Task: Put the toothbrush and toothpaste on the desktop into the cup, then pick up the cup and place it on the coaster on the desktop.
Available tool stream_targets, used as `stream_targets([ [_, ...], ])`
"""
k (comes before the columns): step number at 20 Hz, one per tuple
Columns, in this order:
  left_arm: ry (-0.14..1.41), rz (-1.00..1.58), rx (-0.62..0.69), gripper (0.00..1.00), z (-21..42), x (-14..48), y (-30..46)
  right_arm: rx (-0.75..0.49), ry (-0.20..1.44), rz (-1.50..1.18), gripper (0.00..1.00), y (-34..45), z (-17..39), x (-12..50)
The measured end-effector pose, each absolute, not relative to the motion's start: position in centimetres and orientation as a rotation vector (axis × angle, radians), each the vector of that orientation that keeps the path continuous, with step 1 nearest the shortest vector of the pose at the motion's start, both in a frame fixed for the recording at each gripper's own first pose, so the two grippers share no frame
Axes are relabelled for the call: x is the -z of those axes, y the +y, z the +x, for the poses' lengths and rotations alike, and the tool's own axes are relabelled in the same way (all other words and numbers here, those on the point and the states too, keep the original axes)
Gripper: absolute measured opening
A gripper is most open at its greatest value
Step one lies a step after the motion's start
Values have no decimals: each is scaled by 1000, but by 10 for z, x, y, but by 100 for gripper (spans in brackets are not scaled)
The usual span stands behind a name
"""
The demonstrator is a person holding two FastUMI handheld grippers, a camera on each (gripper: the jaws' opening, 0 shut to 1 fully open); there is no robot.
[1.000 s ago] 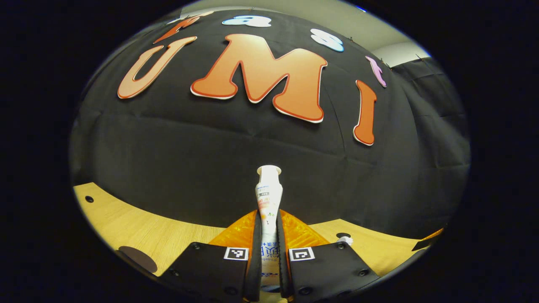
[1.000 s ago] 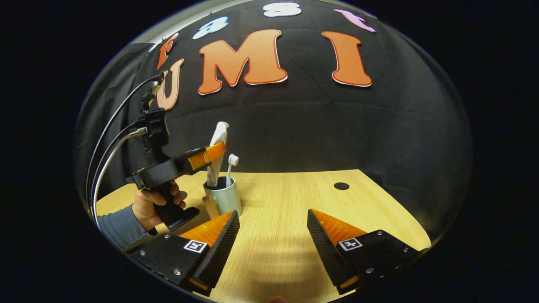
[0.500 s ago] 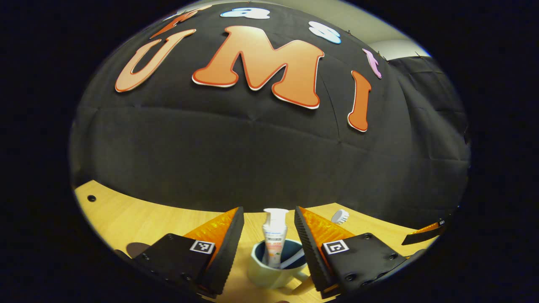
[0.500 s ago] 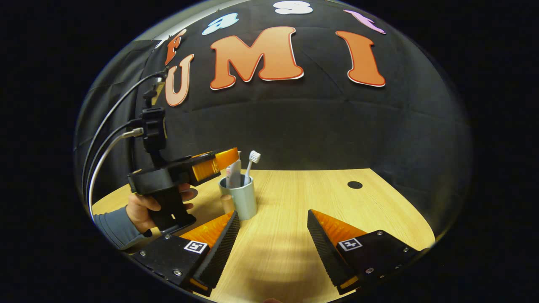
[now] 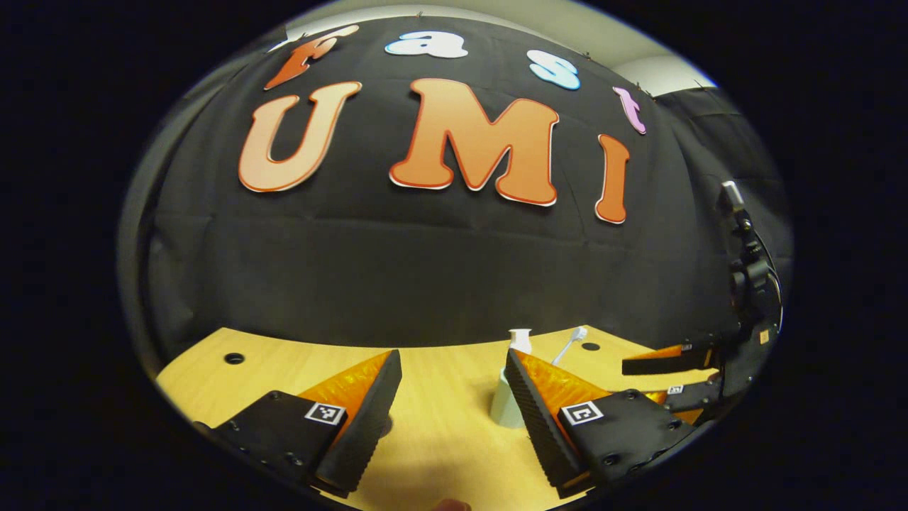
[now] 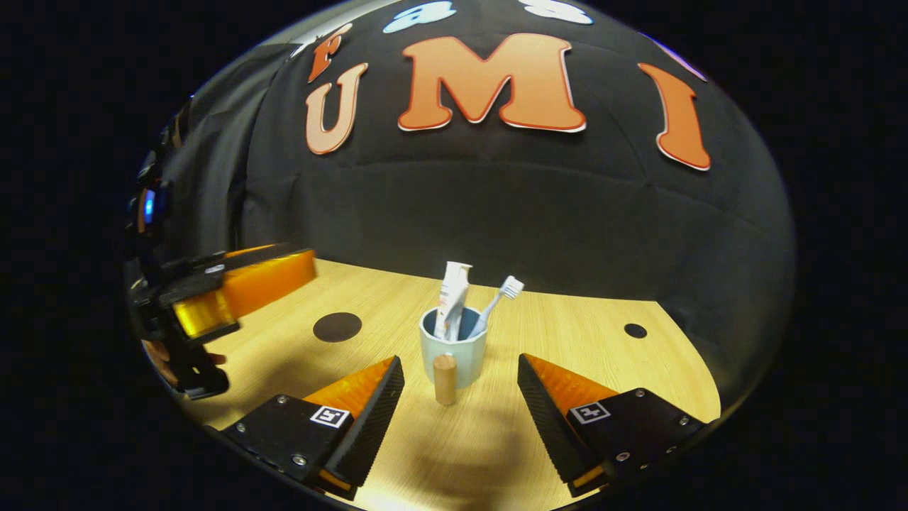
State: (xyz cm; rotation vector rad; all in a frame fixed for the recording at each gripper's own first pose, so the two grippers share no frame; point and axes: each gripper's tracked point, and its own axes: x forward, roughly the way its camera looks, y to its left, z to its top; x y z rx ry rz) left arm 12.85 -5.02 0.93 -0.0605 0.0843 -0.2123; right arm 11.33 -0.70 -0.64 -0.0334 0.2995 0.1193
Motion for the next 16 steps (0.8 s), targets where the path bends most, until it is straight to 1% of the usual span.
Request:
stream_targets([
  [1,85,-51,184,95,116,-10,-35,-120,322,-44,97,-3,119,7],
  [7,112,15,111,96,54,-3,15,-69,471,-87,96,-1,134,17],
  [11,123,50,75,95,37,2,33,-66,593,-131,93,-8,141,34],
  [16,122,39,59,95,24,3,41,-87,670,-134,89,-5,154,31],
])
